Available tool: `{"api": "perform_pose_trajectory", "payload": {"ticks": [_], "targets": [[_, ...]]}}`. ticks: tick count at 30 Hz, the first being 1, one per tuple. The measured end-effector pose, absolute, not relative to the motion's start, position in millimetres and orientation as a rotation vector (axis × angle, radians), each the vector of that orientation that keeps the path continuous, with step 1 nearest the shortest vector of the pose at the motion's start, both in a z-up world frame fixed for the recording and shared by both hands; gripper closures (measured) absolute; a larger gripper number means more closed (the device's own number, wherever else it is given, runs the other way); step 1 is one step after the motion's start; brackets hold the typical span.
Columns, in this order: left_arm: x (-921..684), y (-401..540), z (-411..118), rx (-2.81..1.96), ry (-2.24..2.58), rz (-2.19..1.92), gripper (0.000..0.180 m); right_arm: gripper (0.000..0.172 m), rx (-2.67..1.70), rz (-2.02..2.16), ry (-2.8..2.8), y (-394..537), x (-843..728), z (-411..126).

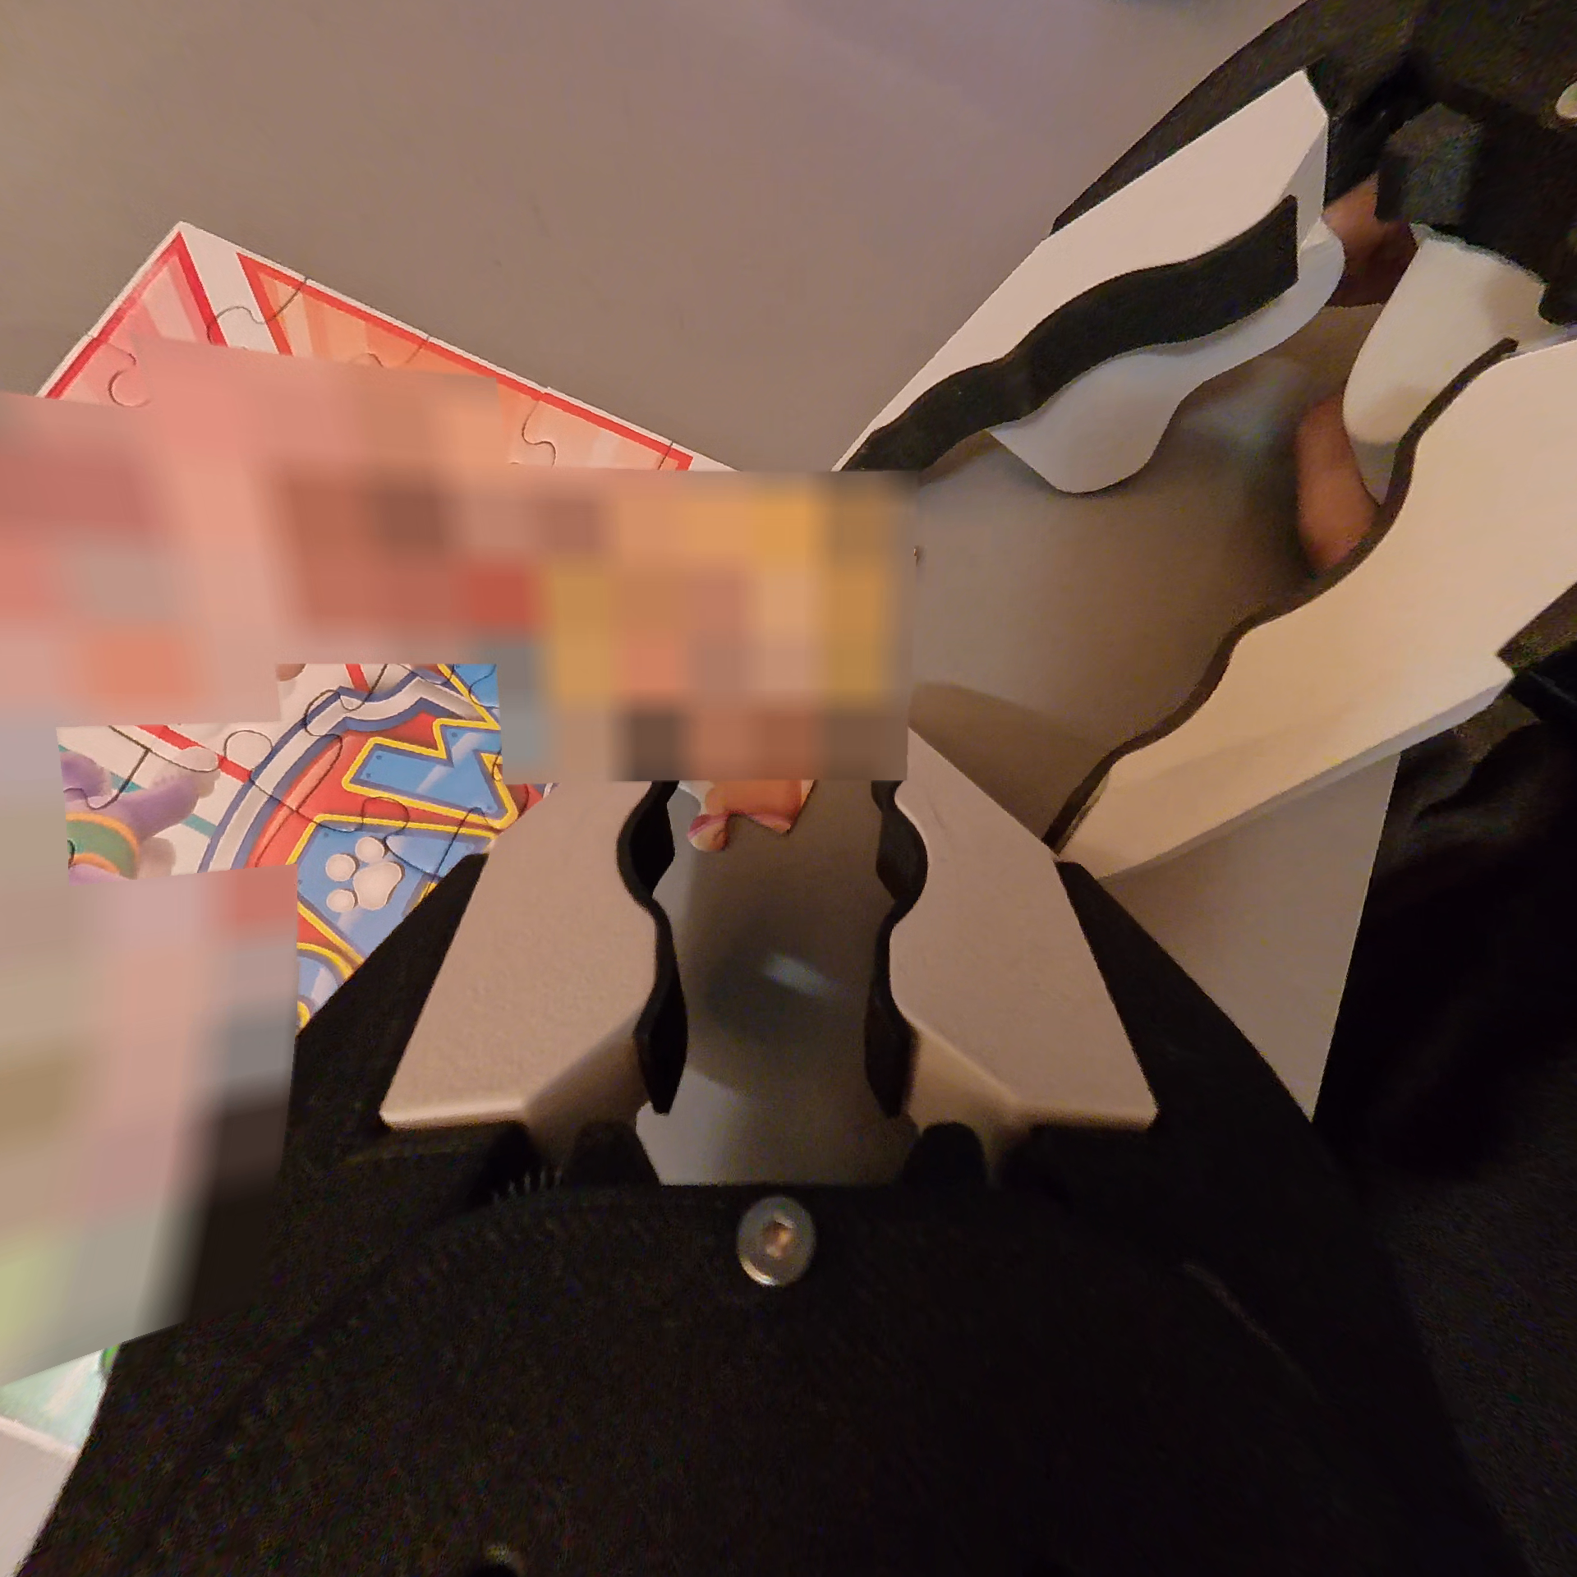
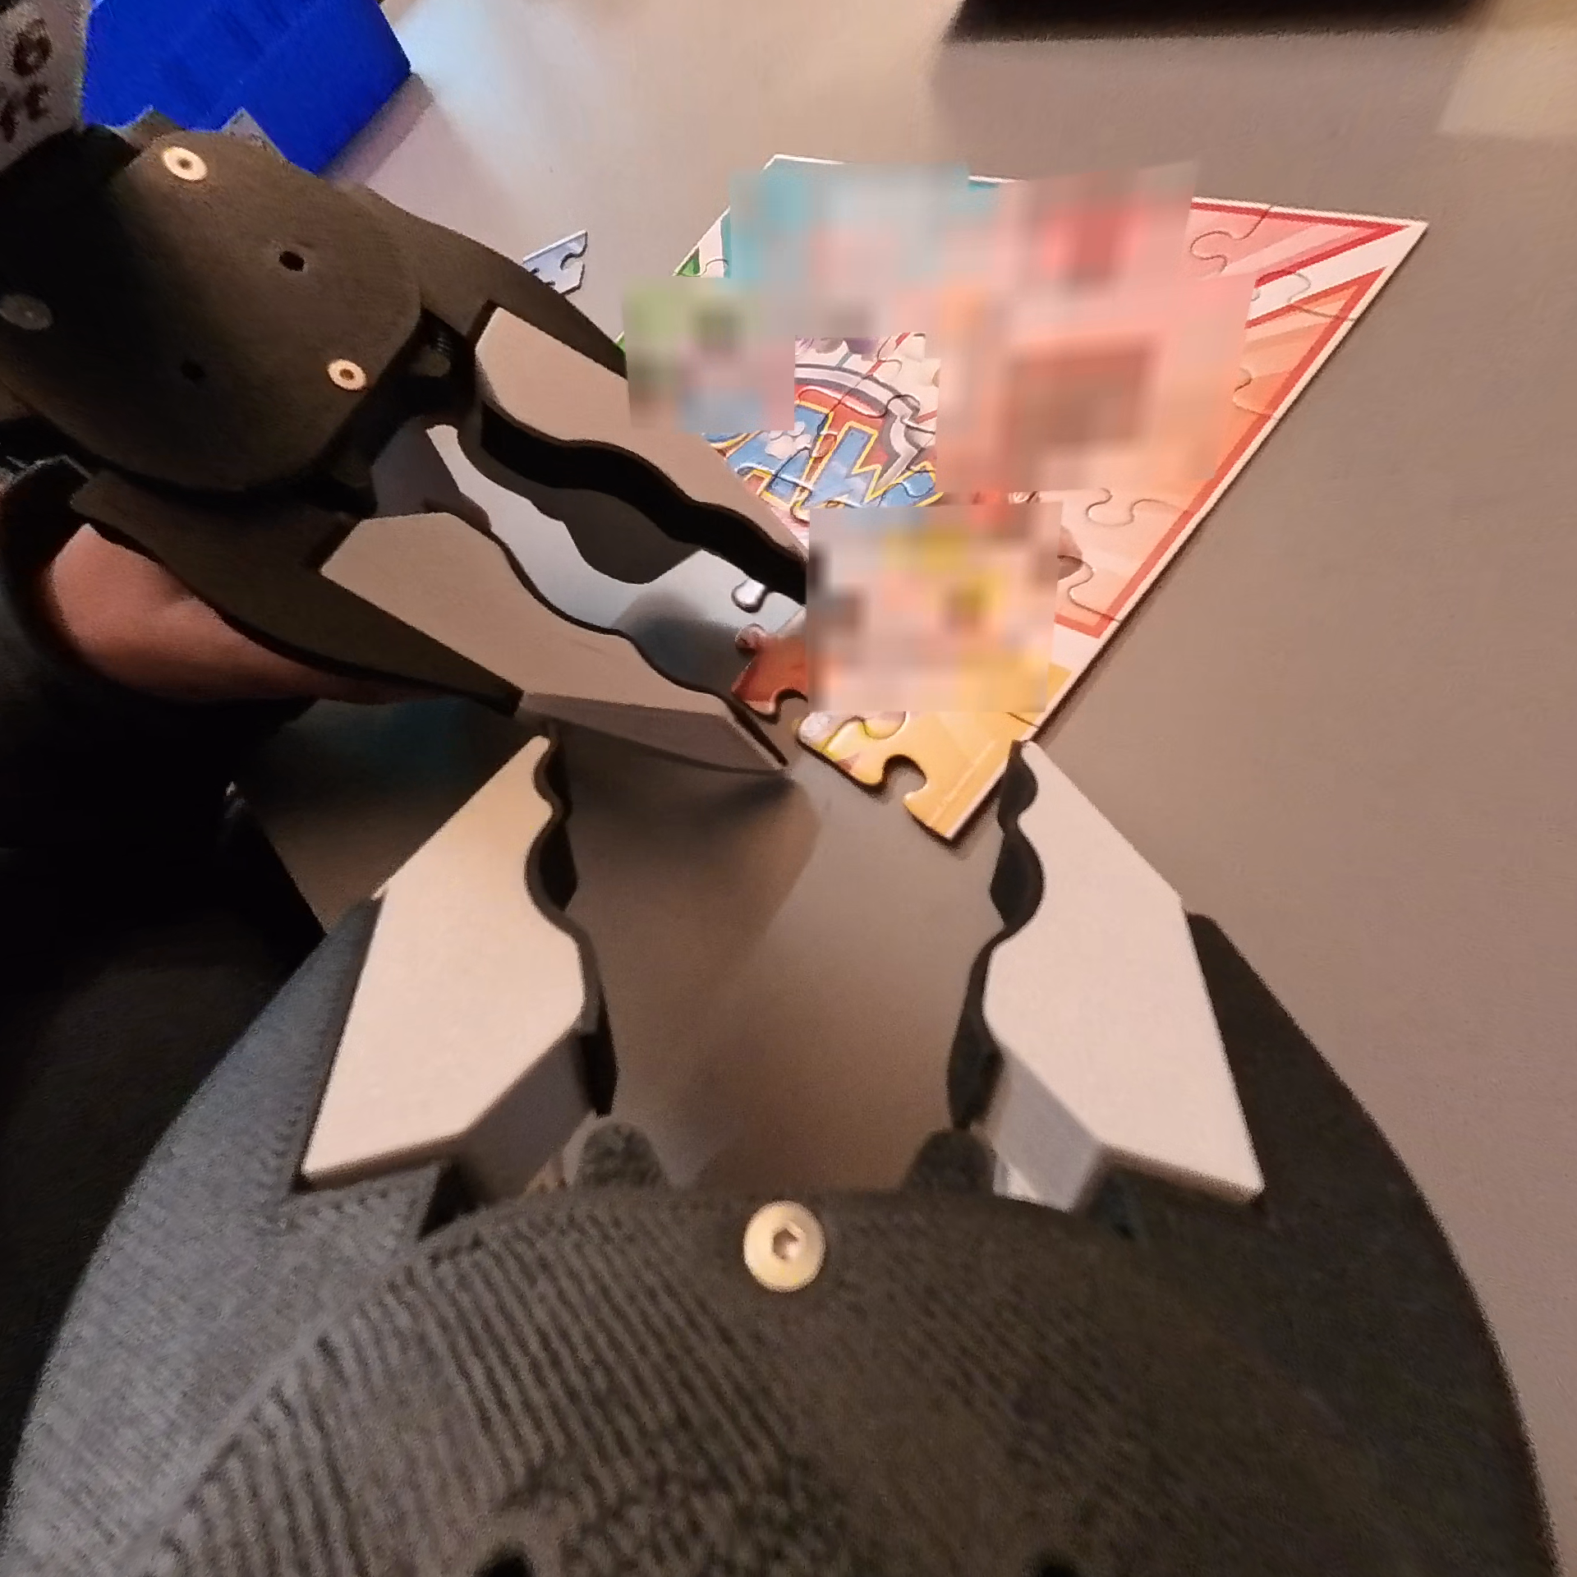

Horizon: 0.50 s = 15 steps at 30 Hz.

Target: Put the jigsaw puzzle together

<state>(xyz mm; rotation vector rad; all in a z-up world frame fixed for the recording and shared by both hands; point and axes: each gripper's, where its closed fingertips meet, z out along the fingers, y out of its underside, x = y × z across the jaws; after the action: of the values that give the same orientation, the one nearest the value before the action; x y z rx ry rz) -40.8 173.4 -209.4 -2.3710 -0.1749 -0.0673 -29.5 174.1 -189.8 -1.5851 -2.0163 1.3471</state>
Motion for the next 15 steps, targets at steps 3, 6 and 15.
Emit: {"api": "perform_pose_trajectory", "payload": {"ticks": [3,6,15], "targets": [[-42.1,172.9,-209.3,-2.368,-0.181,-0.074,0.137,0.072,-1.59,1.379,-2.002,173.7,-30.8,-187.8],[-43.1,172.5,-209.3,-2.366,-0.183,-0.075,0.138,0.074,-1.596,1.424,-1.978,174.9,-32.0,-183.8],[-45.3,172.5,-209.7,-2.369,-0.171,-0.055,0.139,0.079,-1.572,1.516,-1.929,176.9,-35.1,-173.4]]}}
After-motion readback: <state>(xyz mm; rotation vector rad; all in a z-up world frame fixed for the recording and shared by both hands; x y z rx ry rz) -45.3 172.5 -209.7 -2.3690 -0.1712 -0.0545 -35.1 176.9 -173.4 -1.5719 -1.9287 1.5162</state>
